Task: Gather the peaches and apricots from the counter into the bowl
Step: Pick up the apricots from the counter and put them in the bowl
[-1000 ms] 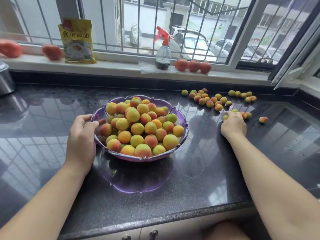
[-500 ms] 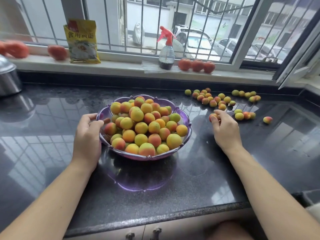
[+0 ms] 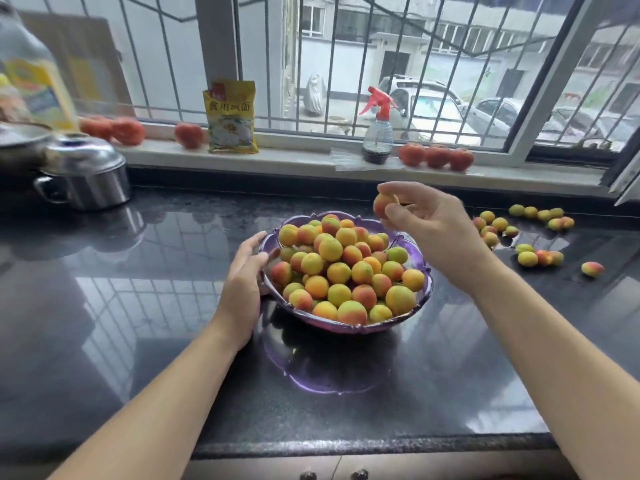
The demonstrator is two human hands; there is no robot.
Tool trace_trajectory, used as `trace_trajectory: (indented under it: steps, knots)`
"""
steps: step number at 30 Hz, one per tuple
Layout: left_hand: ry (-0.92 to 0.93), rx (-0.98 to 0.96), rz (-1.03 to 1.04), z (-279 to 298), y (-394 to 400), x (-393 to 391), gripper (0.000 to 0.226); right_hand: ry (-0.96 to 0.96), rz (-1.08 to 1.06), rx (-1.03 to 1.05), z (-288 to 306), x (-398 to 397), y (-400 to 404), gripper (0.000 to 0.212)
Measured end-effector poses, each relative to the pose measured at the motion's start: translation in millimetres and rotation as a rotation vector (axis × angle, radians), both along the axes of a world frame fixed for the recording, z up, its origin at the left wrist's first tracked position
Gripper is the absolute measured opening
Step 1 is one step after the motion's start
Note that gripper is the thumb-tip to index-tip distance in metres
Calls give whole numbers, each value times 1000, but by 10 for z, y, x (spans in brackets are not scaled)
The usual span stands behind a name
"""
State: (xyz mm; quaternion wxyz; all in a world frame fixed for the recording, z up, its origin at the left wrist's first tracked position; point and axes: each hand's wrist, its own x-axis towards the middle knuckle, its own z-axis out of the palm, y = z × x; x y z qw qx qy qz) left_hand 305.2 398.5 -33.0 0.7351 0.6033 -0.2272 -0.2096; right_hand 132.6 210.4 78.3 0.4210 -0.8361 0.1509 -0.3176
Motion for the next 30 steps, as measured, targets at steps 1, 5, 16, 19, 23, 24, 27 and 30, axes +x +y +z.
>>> trace_trajectory:
  steps: [1, 5, 16, 19, 23, 24, 27, 30]
  knots:
    - [15, -15, 10, -4, 2, 4, 46, 41, 42, -30, 58, 62, 83, 28]
    - [8, -4, 42, -37, -24, 26, 32, 202, 101, -274, 106, 426, 358, 30]
    - [21, 30, 40, -71, -53, 116, 42, 531, 103, -780, -130, 1228, 658, 24]
    - [6, 28, 45, -98, -63, 141, 42, 604, 167, -807, -77, 1230, 691, 21]
    - [-1, 4, 28, -132, -84, 168, 36, 640, 196, -960, -77, 1248, 737, 17]
    - [-4, 3, 25, -133, -90, 166, 37, 620, 207, -964, -77, 1247, 729, 17]
    - [-23, 5, 29, -121, -78, 139, 38, 406, 192, -814, -46, 1154, 583, 16]
    - [-73, 27, 58, -142, -65, 146, 40, 108, -13, -636, 21, 947, 121, 16]
